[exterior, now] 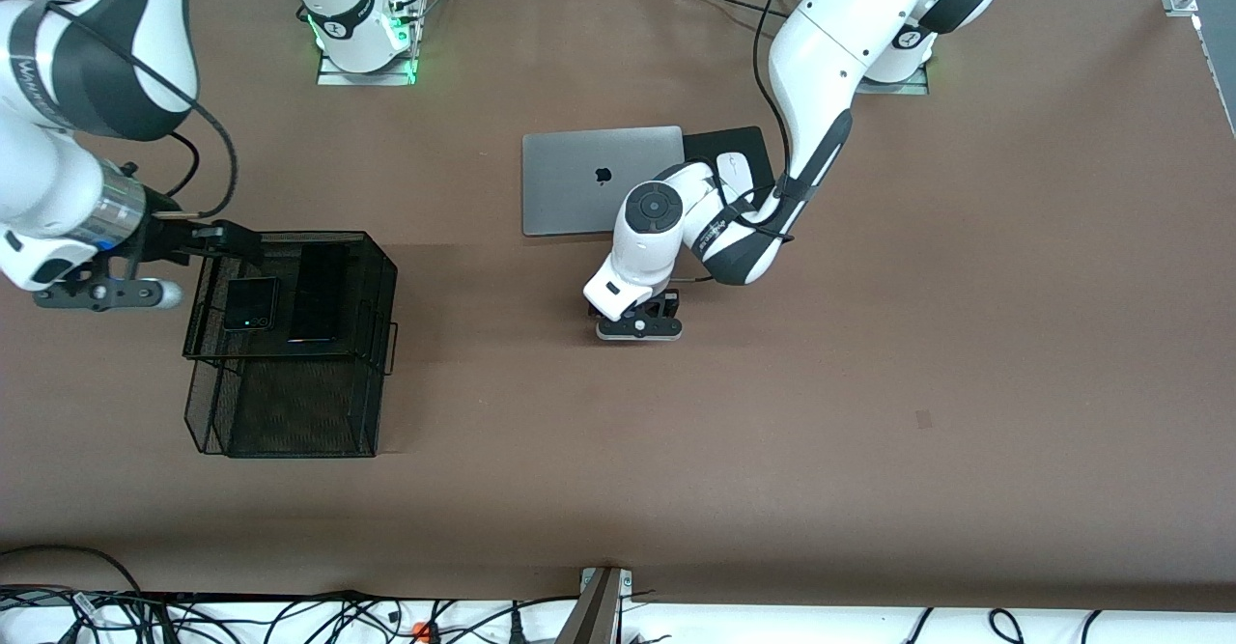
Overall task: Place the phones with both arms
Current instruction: 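Release the bar phone in the organizer while the left gripper lowers the white phone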
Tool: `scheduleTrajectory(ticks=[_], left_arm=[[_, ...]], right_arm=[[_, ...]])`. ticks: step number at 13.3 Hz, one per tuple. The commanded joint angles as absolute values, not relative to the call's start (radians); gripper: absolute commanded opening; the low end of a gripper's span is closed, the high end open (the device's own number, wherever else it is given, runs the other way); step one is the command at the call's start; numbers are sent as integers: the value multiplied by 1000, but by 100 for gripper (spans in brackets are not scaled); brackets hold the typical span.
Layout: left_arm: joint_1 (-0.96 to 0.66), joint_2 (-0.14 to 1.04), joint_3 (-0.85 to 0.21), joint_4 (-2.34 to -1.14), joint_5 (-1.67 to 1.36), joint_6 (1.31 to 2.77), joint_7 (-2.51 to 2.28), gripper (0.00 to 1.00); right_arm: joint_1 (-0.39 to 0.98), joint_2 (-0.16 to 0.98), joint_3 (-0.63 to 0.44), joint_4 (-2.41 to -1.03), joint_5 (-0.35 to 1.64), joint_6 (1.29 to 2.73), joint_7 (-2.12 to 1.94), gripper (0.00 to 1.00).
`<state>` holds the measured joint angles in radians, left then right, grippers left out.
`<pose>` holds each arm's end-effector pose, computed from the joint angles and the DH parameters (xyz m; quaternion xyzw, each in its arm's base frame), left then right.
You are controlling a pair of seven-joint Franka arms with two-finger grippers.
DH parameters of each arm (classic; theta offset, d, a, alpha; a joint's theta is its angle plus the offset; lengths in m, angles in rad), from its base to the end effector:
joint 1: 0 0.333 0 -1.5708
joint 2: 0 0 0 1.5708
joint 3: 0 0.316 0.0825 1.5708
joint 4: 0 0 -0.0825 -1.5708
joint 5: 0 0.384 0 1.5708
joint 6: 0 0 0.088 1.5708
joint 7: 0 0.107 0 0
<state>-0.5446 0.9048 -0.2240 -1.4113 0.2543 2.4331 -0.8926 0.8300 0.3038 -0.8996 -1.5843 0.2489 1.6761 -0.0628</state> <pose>0.5561 -0.4882 0.1790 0.9972 0.0189 0.0516 0.0499 0.6140 0.0378 0.5064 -0.9987 0.0169 0.0470 0.0075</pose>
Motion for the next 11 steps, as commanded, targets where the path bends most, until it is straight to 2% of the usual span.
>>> scheduleTrajectory(ticks=[1, 4, 11], left_arm=[[-598, 914, -198, -1381, 316, 2430, -899, 100], [-574, 859, -199, -1384, 331, 2401, -893, 100], [-450, 614, -213, -1381, 314, 2001, -657, 100]], right_arm=[[833, 307, -899, -1568, 255, 1663, 30, 100], [836, 311, -896, -1568, 249, 1663, 40, 100], [897, 350, -885, -1588, 262, 1704, 109, 100]])
